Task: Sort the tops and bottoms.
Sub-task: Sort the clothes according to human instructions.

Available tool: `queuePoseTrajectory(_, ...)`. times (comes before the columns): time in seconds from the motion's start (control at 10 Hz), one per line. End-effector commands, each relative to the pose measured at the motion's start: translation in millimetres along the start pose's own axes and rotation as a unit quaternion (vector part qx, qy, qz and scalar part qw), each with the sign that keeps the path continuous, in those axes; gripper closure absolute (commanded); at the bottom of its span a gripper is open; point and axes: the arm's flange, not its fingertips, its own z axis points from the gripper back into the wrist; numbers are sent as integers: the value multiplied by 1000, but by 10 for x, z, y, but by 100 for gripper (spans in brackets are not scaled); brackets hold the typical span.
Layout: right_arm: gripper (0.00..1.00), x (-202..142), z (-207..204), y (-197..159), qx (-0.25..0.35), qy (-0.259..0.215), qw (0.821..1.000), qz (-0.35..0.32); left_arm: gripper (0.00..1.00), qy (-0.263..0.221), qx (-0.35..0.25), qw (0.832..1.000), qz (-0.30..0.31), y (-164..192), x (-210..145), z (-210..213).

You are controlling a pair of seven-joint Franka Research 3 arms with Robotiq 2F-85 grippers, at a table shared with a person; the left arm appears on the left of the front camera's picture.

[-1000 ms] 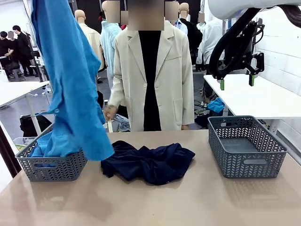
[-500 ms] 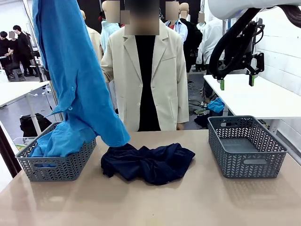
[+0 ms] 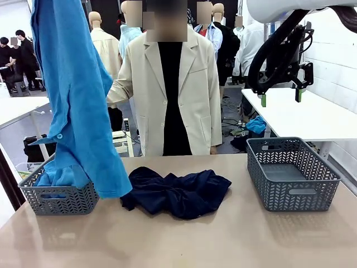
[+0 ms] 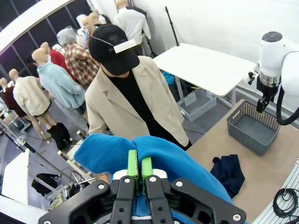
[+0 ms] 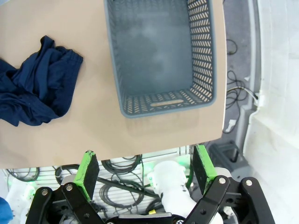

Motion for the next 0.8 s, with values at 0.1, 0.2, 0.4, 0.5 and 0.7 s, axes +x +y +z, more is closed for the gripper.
queuePoseTrajectory(0.1, 0, 7, 9, -20, -5, 0, 1000, 7, 100, -6, -1, 1000, -3, 26, -3, 55)
queuePoseTrajectory(0.2, 0, 7, 9, -20, -5, 0, 1000, 7, 100, -6, -1, 1000, -3, 26, -3, 55)
queuePoseTrajectory(0.4, 0, 7, 9, -20, -5, 0, 1000, 7, 100, -6, -1, 1000, -3, 26, -3, 55)
queuePoseTrajectory(0.5, 0, 7, 9, -20, -5, 0, 1000, 7, 100, 0, 0, 1000, 0, 0, 0, 0)
queuePoseTrajectory(0.7, 0, 7, 9, -20, -5, 0, 1000, 7, 100, -37, 64, 997, 26, 453, 98, 187)
